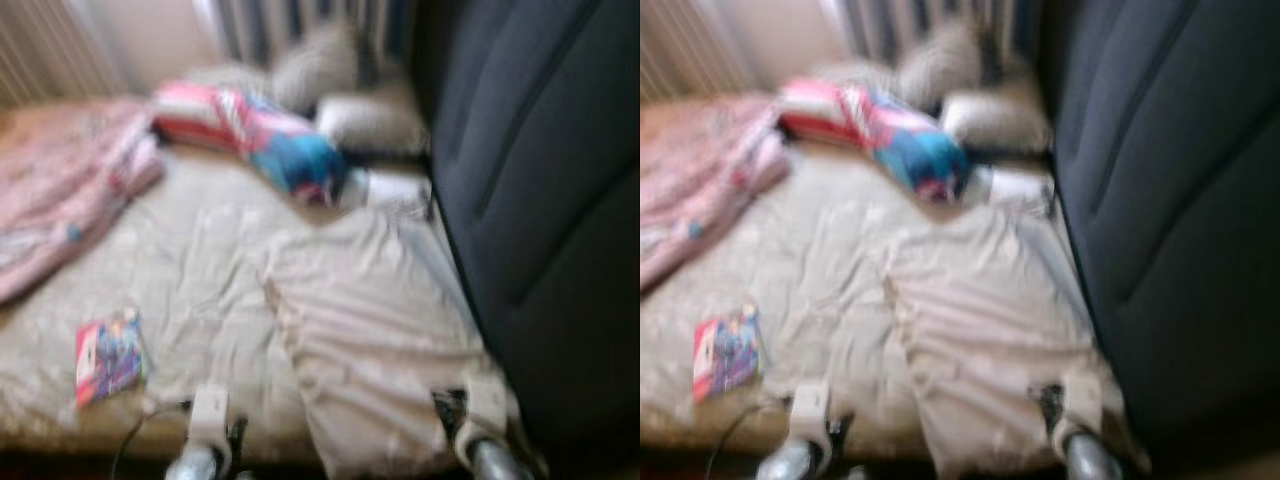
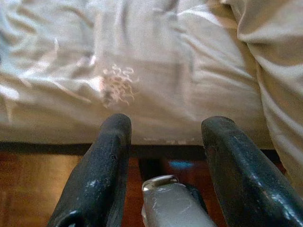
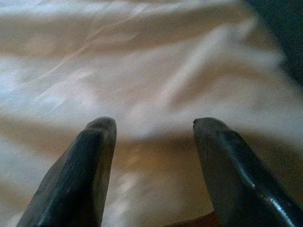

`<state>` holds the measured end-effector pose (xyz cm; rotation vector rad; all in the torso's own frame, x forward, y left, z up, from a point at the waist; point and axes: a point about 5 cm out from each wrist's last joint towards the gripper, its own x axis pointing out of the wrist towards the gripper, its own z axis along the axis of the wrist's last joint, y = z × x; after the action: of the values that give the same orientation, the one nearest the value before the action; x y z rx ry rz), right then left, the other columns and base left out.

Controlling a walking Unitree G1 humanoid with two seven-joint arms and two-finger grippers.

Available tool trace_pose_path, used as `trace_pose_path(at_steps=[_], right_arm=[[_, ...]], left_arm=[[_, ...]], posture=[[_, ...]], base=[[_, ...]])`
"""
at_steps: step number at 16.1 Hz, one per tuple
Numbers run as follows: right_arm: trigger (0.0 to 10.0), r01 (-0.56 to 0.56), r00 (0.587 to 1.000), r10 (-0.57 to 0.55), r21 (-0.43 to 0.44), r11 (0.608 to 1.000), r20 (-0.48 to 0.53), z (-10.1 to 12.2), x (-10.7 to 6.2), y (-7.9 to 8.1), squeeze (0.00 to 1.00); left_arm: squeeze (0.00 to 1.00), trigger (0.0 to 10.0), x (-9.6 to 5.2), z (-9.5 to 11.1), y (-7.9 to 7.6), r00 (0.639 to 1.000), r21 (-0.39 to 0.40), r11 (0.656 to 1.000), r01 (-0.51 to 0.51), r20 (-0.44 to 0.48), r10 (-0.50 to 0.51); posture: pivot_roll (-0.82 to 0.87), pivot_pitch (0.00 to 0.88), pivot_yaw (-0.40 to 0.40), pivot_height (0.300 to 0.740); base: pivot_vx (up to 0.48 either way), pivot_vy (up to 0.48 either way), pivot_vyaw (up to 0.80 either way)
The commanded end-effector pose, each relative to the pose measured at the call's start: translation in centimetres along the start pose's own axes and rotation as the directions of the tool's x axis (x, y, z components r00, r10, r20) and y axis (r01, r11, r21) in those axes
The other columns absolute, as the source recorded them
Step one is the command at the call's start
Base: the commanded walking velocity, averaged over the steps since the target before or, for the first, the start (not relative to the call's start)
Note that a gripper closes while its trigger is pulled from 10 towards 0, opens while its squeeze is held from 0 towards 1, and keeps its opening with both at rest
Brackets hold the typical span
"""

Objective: Clean up the room

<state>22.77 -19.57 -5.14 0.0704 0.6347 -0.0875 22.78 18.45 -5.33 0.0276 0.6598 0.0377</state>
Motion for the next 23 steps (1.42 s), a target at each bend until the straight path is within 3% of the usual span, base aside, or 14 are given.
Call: trace_pose_path(at_steps=[1, 6, 9, 12, 16, 20, 23], right_arm=[[10.0, -0.03, 0.999, 0.03, 0.008, 1.0, 0.017, 0.5, 0.3, 1.2, 0.0], [10.0, -0.036, 0.998, 0.035, 0.007, 0.999, 0.043, 1.1, 0.4, 1.3, 0.0], [10.0, -0.038, 0.995, 0.037, 0.008, 0.999, 0.089, 2.1, 0.7, 1.4, 0.0], [10.0, -0.042, 0.966, 0.044, -0.012, 0.999, 0.254, 5.2, 0.9, 1.5, 0.0], [10.0, -0.06, 0.89, 0.064, -0.023, 0.998, 0.452, 8.7, 0.5, 1.4, 0.0], [10.0, -0.059, 0.848, 0.067, -0.033, 0.998, 0.525, 8.5, -0.6, 1.1, 0.0], [10.0, -0.058, 0.854, 0.067, -0.035, 0.998, 0.517, 8.3, -0.6, 1.0, 0.0]], left_arm=[[0.0, 10.0, 0.0, 0.2, 1.2, 0.999, -0.002, 1.0, -0.031, 0.006, 0.031], [0.0, 10.0, 0.5, 2.3, 0.7, 0.995, 0.024, 1.0, 0.005, 0.101, -0.007], [0.0, 10.0, 0.7, 4.6, 0.7, 0.977, 0.037, 0.999, 0.017, 0.21, -0.024], [0.0, 10.0, 0.6, 8.0, 0.8, 0.923, 0.052, 0.998, 0.02, 0.382, -0.039], [0.0, 10.0, -0.3, 9.7, 0.6, 0.855, 0.064, 0.997, 0.031, 0.515, -0.06], [0.0, 10.0, -1.7, 10.6, 0.7, 0.792, 0.071, 0.997, 0.025, 0.607, -0.063], [0.0, 10.0, -1.6, 11.2, 0.4, 0.788, 0.066, 0.997, 0.031, 0.613, -0.065]], posture=[[0.03, 0.135, -0.022, 0.74], [0.03, 0.142, -0.022, 0.74], [0.03, 0.144, -0.022, 0.74], [0.04, 0.148, -0.022, 0.74], [0.03, 0.15, -0.021, 0.74], [0.03, 0.141, -0.027, 0.74], [0.02, 0.135, -0.031, 0.74]], base=[[0.0, 0.0, 0.0], [0.0, 0.0, 0.0], [0.0, 0.0, 0.0], [0.0, 0.0, 0.0], [0.0, 0.0, 0.0], [0.0, 0.0, 0.0], [0.0, 0.0, 0.0]])
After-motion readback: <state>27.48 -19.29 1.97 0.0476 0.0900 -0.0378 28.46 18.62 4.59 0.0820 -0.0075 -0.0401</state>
